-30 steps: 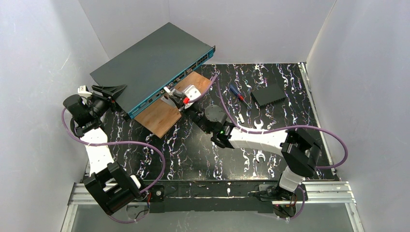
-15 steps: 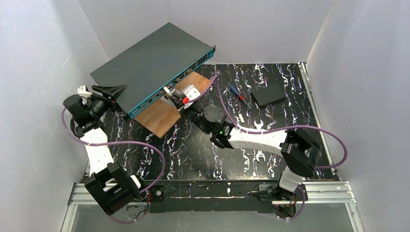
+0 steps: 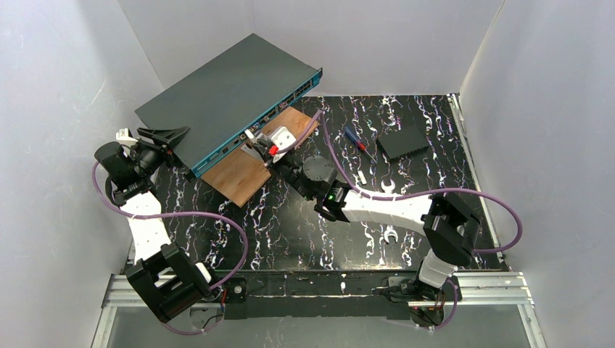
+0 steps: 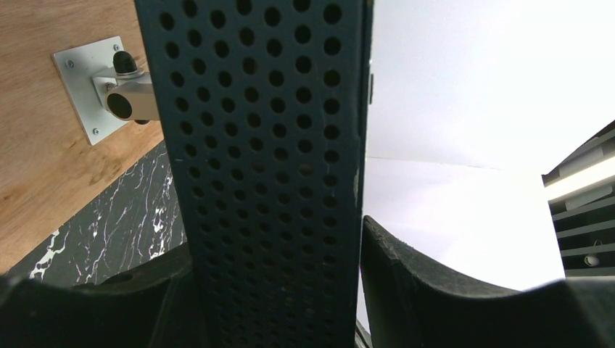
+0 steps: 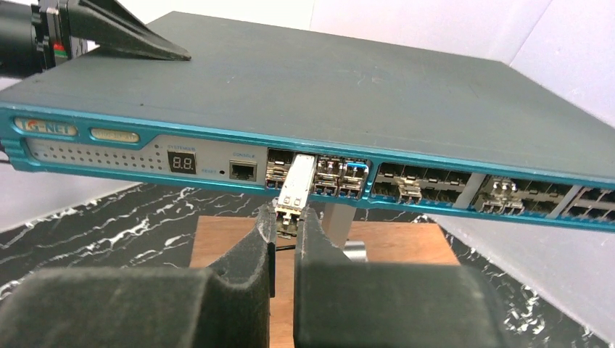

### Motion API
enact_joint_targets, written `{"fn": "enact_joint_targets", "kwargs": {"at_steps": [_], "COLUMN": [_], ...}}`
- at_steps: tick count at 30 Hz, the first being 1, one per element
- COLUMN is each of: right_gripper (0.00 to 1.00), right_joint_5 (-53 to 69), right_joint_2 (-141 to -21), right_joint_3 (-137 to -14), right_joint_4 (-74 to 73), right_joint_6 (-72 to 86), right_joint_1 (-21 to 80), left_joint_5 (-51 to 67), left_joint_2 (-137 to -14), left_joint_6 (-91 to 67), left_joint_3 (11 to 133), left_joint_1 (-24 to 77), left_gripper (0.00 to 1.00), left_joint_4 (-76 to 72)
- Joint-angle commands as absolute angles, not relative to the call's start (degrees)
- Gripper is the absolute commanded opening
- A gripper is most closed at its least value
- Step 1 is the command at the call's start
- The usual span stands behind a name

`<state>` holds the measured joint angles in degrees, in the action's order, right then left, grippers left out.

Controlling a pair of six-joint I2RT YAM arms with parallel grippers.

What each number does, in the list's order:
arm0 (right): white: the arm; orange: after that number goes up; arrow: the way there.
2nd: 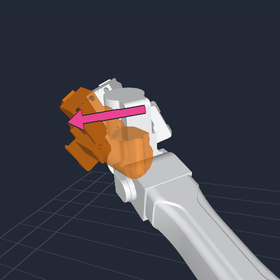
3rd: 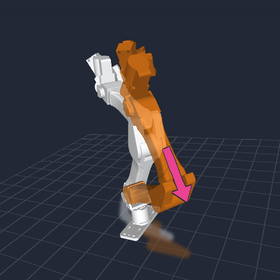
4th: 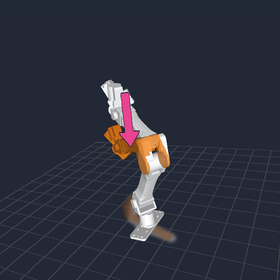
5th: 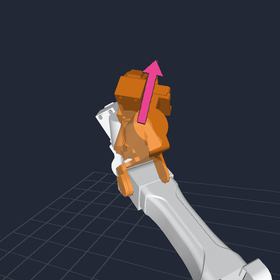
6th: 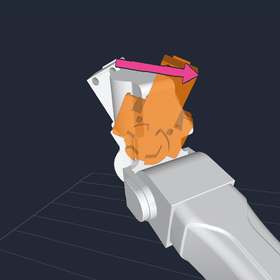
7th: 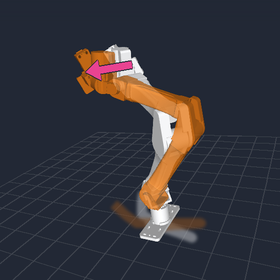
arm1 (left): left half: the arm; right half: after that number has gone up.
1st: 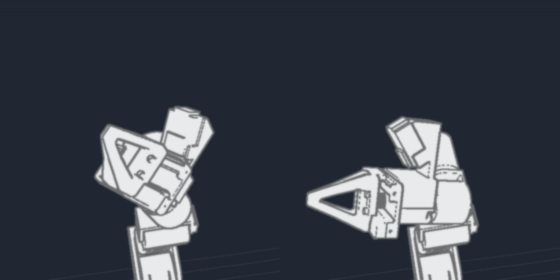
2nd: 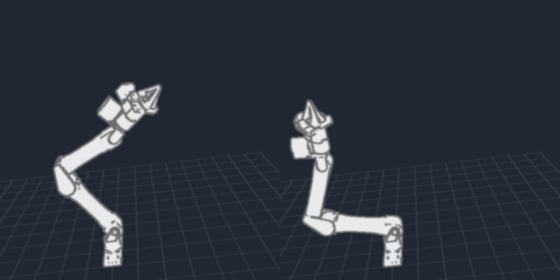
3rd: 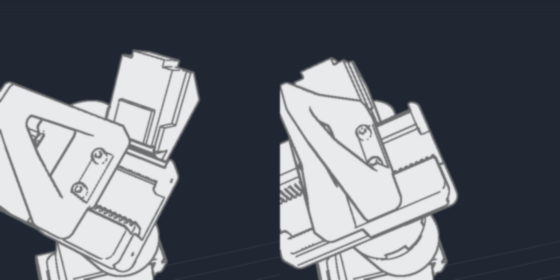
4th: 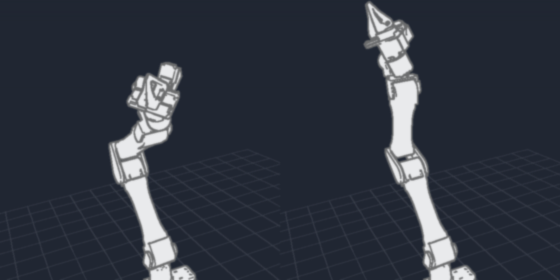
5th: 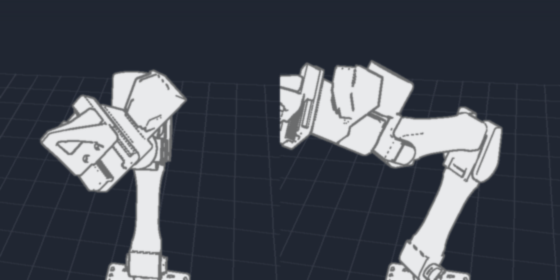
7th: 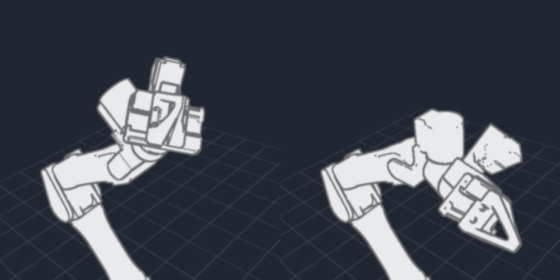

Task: Insert the plug into the switch port
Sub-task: Insert the connector into the switch port.

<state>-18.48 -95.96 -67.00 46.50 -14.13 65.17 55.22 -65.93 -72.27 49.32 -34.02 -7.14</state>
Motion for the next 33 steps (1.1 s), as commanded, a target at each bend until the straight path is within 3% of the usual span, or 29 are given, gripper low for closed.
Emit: {"fn": "enact_joint_targets", "kwargs": {"at_steps": [1, 18, 33], "right_gripper": [0.01, 0.01, 0.01], "right_joint_5": [-20.9, -8.0, -18.8], "right_joint_2": [-97.3, -96.1, -97.0], "right_joint_3": [-73.3, -72.3, -64.0], "right_joint_4": [50.0, 49.7, 60.6], "right_joint_6": [-7.0, -15.2, -10.6], "right_joint_1": [63.5, 64.3, 63.4], "left_joint_5": [56.8, 56.7, 56.6], "left_joint_2": [-66.5, -66.3, -66.3], "left_joint_6": [-64.9, -64.7, -64.8], "left_joint_3": [47.1, 47.0, 46.9], "left_joint_1": [-31.6, -31.1, -31.1], "left_gripper": [0.00, 0.00, 0.00], "left_joint_4": [-1.8, -1.8, -1.8]}}
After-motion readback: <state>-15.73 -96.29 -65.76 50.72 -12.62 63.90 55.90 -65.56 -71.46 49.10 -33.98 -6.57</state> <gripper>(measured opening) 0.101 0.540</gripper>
